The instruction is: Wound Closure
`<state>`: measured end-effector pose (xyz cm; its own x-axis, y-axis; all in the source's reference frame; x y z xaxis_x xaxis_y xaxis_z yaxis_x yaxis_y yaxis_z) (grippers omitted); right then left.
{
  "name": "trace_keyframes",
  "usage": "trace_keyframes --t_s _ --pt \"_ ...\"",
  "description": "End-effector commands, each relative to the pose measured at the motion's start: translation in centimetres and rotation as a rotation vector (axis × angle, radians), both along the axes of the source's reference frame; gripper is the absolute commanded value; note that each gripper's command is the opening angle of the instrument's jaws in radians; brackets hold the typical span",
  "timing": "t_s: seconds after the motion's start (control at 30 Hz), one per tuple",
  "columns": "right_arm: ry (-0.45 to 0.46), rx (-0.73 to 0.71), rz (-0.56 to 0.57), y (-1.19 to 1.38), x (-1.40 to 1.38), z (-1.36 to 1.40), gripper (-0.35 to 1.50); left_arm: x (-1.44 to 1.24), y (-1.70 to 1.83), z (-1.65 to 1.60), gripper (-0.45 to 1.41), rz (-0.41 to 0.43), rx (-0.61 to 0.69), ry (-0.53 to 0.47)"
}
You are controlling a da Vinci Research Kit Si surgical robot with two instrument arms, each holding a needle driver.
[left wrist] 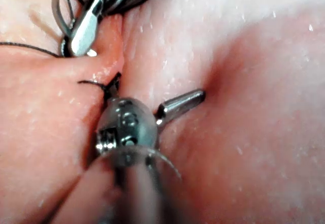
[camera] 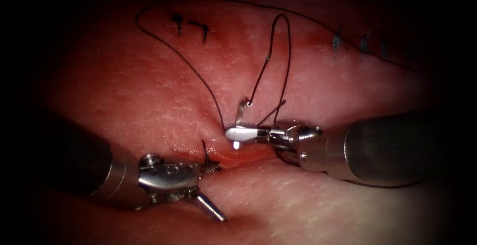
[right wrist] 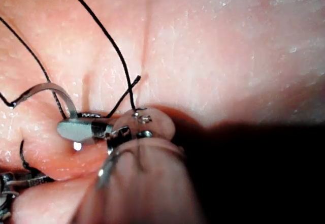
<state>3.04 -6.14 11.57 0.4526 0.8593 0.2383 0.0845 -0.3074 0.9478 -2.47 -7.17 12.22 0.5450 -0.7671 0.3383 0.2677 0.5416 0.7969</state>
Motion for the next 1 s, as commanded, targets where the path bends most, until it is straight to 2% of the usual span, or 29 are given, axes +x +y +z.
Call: trace_keyframes --t_s 0.03,0.1,0.2,0.3,0.33,0.37,0.4,0.43,0.57,0.63,0.73,0.8,1.0 --pt "0.006 0.010 0.001 -0.06 0.08 -0.05 -0.35 -0.04 -0.12 0.04 1.01 0.001 0.004 -0.001" --pt "-0.021 0.009 0.020 0.01 0.12 -0.10 -0.35 -0.04 -0.12 0.04 1.01 0.001 0.004 -0.001" --pt "-0.054 -0.061 0.095 0.27 0.21 -0.12 -0.35 -0.04 -0.12 0.03 1.01 0.003 0.000 -0.005" --pt "-0.015 -0.284 0.195 0.57 0.25 -0.11 -0.35 -0.06 -0.10 0.01 1.01 0.009 -0.016 -0.021" --pt "-0.003 -0.363 0.236 0.67 0.26 -0.10 0.02 -0.06 -0.08 -0.02 1.01 0.010 -0.031 -0.030" --pt "0.008 -0.478 0.296 0.84 0.26 -0.09 0.68 -0.08 -0.04 -0.06 1.01 0.007 -0.041 -0.048" --pt "-0.001 -0.610 0.356 1.06 0.25 -0.10 1.15 -0.09 0.02 -0.14 0.99 0.007 -0.061 -0.068" --pt "-0.006 -0.670 0.379 1.18 0.22 -0.10 1.22 -0.10 0.05 -0.18 0.99 0.004 -0.070 -0.075" --pt "-0.072 -0.826 0.461 1.53 0.07 -0.15 1.28 -0.13 0.15 -0.35 0.99 -0.004 -0.110 -0.117" --pt "-0.105 -0.969 0.499 1.74 -0.09 -0.22 1.25 -0.15 0.23 -0.48 0.99 -0.013 -0.135 -0.154" --pt "-0.168 -1.127 0.528 1.92 -0.29 -0.34 1.25 -0.16 0.29 -0.64 0.98 -0.003 -0.167 -0.186" --pt "-0.214 -1.190 0.539 1.99 -0.42 -0.47 1.37 -0.18 0.41 -0.83 0.98 0.002 -0.215 -0.220" --pt "-0.114 -1.243 0.504 1.92 -0.46 -0.82 1.35 -0.18 0.80 -1.31 0.98 -0.079 -0.343 -0.308"
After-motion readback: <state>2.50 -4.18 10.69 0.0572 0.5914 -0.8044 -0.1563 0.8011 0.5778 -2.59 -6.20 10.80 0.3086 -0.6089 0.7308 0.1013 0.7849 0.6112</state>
